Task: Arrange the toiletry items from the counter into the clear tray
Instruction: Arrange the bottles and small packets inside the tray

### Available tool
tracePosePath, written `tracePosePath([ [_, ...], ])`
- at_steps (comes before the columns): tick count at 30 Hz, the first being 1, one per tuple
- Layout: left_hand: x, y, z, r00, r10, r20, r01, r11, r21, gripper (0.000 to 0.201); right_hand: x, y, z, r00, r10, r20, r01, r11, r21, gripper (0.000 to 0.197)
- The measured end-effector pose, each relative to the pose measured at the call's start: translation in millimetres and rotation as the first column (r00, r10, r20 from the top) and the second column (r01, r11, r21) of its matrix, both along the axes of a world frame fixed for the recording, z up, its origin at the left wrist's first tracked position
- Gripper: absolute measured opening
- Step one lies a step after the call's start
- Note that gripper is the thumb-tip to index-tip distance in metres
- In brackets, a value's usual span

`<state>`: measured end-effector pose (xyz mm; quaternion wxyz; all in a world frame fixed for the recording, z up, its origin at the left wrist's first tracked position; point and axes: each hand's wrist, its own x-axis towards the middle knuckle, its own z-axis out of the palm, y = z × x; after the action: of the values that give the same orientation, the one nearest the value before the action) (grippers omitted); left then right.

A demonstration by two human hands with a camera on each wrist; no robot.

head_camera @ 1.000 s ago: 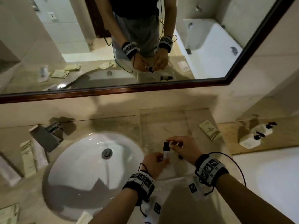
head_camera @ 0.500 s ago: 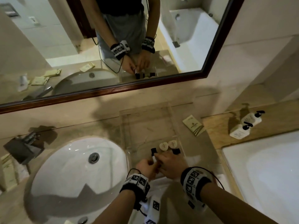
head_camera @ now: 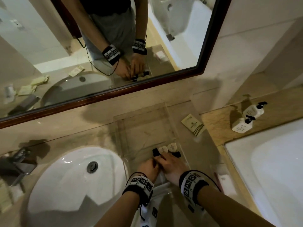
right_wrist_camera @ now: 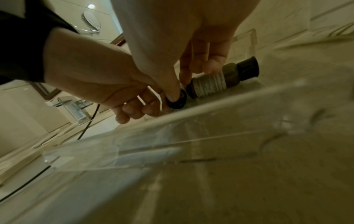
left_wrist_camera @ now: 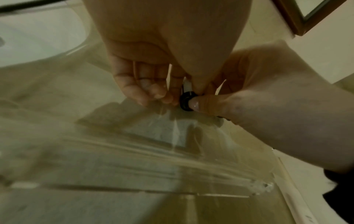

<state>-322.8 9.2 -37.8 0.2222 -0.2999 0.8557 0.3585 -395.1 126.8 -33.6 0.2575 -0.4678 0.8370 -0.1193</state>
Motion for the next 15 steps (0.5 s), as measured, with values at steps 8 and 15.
tracePosePath([
  [8,-0.4,0.8,-5.7,0.999,-0.012,0.036,0.013,1.000,-0.028,0.041,0.5,11.2,-1.9,0.999,-0.041,0.016,0.042,0.996,-0.074,0.052],
  [15,12.0,10.2,19.2,1.000,-0.023,0.018,0.023,0.999,-0.040,0.047,-7.7,79.7,19.0,0.849,-0.478,0.225,0.522,0.823,-0.223,0.036],
])
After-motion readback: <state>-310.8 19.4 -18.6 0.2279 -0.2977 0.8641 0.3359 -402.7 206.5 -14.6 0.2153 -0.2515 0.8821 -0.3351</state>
